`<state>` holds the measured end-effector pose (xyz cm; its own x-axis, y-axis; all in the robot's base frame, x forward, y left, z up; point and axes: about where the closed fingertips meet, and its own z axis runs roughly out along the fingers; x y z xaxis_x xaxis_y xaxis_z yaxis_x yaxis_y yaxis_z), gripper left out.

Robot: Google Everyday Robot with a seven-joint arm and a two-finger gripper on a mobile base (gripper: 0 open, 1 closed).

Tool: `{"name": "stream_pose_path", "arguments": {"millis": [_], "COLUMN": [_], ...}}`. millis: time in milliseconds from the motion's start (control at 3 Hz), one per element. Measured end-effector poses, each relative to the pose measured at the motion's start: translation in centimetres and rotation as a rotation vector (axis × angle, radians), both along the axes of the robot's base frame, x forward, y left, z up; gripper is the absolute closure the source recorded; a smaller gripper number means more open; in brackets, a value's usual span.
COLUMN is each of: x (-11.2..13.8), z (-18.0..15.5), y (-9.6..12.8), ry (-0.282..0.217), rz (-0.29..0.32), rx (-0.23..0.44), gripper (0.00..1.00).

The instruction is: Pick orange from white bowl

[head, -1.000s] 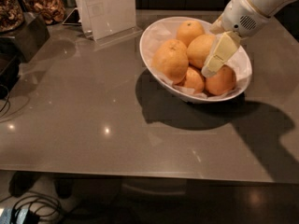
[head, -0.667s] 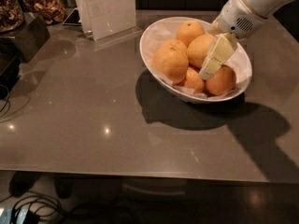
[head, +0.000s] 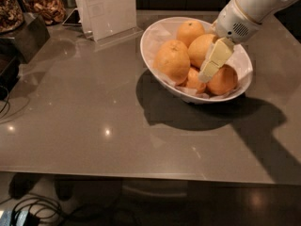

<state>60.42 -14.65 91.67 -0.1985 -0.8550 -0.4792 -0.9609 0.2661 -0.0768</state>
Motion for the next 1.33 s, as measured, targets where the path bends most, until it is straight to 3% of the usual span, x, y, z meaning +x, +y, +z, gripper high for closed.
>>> {"name": "stream_pose_path", "arguments": {"millis": [333, 1333], "x": [0.01, 0.01], "z": [-0.02, -0.02], "y": [0.01, 0.01], "ry": [0.000, 0.000], "rz": [0.000, 0.000], "rx": [0.000, 0.000], "gripper": [0.19, 0.89]}}
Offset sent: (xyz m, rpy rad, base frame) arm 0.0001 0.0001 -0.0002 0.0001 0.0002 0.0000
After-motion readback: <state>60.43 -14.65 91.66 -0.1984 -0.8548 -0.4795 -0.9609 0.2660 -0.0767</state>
